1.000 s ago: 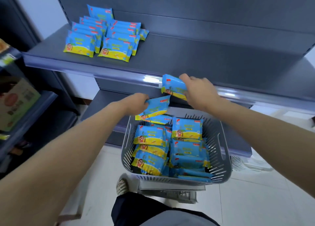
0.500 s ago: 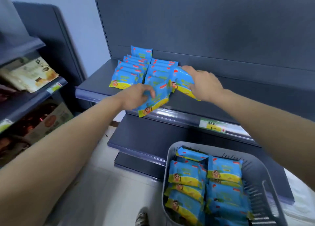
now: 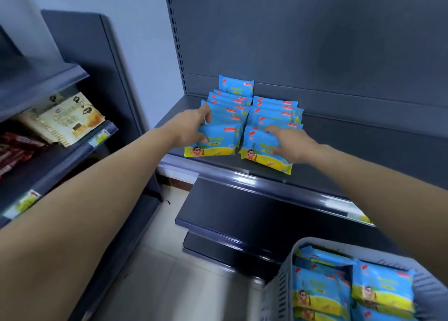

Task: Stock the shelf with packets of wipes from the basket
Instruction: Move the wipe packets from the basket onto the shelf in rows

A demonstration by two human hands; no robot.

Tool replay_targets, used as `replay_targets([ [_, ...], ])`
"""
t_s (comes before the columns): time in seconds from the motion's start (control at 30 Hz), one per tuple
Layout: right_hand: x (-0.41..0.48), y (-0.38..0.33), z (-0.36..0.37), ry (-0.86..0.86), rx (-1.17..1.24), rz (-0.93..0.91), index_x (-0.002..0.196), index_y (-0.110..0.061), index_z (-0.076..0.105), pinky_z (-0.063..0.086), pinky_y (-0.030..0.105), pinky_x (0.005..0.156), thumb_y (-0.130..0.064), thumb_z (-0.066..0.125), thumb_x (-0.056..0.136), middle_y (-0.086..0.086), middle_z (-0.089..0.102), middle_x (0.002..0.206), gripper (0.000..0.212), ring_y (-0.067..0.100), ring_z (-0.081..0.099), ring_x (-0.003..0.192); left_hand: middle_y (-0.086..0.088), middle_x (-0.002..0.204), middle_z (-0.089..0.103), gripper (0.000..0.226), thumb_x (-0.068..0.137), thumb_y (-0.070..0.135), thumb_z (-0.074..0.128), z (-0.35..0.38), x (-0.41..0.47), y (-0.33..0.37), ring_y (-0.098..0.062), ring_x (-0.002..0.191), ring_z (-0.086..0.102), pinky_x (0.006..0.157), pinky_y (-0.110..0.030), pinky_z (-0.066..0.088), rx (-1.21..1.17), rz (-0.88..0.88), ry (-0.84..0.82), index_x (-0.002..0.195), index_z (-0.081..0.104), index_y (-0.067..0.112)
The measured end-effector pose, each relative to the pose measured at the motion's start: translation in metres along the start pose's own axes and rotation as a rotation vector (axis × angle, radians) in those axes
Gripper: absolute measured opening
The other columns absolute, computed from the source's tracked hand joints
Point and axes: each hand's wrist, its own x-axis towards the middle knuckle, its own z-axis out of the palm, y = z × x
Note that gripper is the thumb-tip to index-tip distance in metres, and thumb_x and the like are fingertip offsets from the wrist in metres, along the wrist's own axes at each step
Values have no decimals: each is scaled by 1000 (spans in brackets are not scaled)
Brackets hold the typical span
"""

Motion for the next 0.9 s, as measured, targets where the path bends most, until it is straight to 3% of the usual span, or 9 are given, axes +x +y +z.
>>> replay_targets([
  [0.17,17,-3,6,-19,-138,38,143,-24,27,32,45,99,-41,68,81,10,50,127,76,32,45,120,-9,114,59,38,81,14,66,12,30,-20,-30,102,54,87,-33,36,161,20,-44,117,54,16],
  [0.37,35,2,11,115,-218,125,136,-15,34,34,45,97,-31,64,83,15,40,127,63,34,36,119,-5,121,54,60,73,38,73,35,56,-27,-25,116,44,96,-37,23,261,67,15,123,49,17],
  [0.6,39,2,16,244,-273,206,133,-11,35,34,43,94,-33,67,82,15,40,129,64,35,36,119,-10,130,42,67,76,38,71,46,67,-29,-30,121,36,106,-40,21,317,54,185,129,41,12],
  [0.8,21,3,19,318,-322,139,127,-10,42,31,39,96,-21,54,90,10,46,125,41,29,40,118,-14,131,39,74,76,38,71,51,56,-22,-33,122,35,104,-42,26,420,85,218,133,36,7],
  [0.9,6,5,13,350,-274,109,127,-10,45,28,37,98,-22,52,90,8,46,128,39,27,39,122,-17,136,35,77,77,33,72,56,46,-15,-34,125,32,106,-43,25,434,84,252,135,32,4],
])
